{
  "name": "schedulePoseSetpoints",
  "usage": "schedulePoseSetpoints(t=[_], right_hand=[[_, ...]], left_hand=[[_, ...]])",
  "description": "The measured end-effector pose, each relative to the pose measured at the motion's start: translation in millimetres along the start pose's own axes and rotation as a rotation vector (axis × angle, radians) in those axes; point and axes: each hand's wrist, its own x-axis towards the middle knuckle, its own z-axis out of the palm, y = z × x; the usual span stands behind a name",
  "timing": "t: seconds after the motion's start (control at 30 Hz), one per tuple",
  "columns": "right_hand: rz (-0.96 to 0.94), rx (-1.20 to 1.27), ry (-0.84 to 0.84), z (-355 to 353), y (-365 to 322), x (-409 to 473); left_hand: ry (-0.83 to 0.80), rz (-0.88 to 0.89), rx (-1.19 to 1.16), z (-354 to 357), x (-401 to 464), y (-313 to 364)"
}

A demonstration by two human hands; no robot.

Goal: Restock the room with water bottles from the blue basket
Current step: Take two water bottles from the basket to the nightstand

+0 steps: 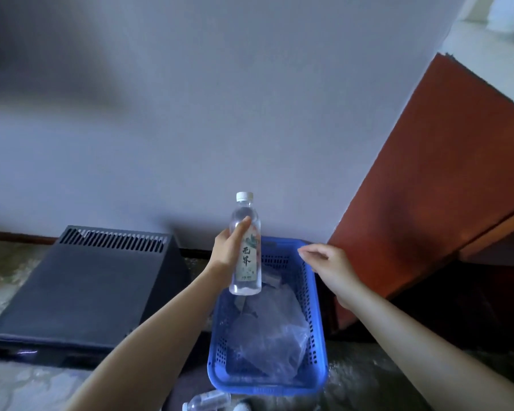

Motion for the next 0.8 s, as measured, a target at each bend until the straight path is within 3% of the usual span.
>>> schedulePoseSetpoints(t=[0.37,0.8], right_hand=[[0.036,-0.089,-0.076,-3.1,62.7,81.4],[0.078,-0.124,-0.199,37.7,230.3,136.2]], left_hand=[[0.152,-0.045,0.003,19.3,55.1,-32.0],[0.211,-0.144,0.038,23.7,152.7,-203.2]])
